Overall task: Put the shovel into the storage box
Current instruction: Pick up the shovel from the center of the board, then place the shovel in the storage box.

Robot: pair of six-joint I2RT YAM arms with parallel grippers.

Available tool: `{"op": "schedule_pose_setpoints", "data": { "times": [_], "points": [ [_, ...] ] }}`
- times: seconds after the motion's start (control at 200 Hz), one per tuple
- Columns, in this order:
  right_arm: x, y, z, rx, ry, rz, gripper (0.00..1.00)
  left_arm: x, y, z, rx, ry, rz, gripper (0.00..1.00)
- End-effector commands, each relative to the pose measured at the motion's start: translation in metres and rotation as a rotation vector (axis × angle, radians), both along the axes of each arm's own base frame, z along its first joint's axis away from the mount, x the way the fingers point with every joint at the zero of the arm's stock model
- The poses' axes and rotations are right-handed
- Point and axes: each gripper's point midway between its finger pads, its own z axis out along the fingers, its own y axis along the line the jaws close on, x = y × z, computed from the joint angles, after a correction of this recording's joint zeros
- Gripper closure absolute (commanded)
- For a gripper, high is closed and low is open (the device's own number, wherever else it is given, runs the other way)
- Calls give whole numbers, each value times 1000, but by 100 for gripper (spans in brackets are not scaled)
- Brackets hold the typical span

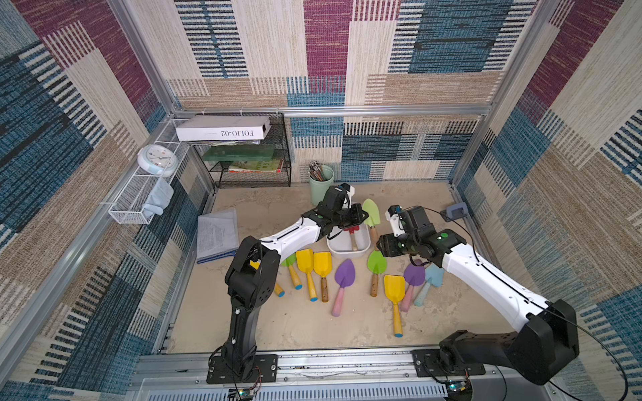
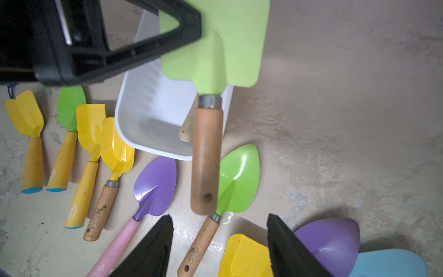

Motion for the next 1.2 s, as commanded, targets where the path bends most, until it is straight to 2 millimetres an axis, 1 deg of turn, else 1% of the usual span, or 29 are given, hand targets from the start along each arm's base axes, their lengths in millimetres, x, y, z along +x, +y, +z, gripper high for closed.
{"op": "schedule_pose_setpoints", "data": {
  "times": [0.0,0.075,0.165,0.286,0.471,0.641,0.791,0.957,1.197],
  "points": [
    [-4,-11,0,-24,-24,-39,34,12,18,5,29,-24,8,100],
    [-6,-17,1,-25,-49,-62,35,21,31,5,34,-20,22,100],
    [-9,-20,2,-23,-61,-66,35,32,46,1,48,-16,37,100],
    [-11,-21,0,-29,-52,-63,35,44,53,-7,68,3,27,100],
    [-11,-20,-3,-29,-43,-62,36,55,49,-26,93,32,-3,100],
    [-9,-19,-6,-34,-36,-59,36,58,45,-44,104,65,-15,100],
    [-8,-17,-10,-34,-28,-53,37,58,45,-61,114,97,-10,100],
    [-7,-16,-14,-34,-19,-52,37,59,43,-73,106,122,-8,100],
    [-6,-15,-18,-39,-12,-50,37,55,34,-91,115,153,-21,100]
  ]
}}
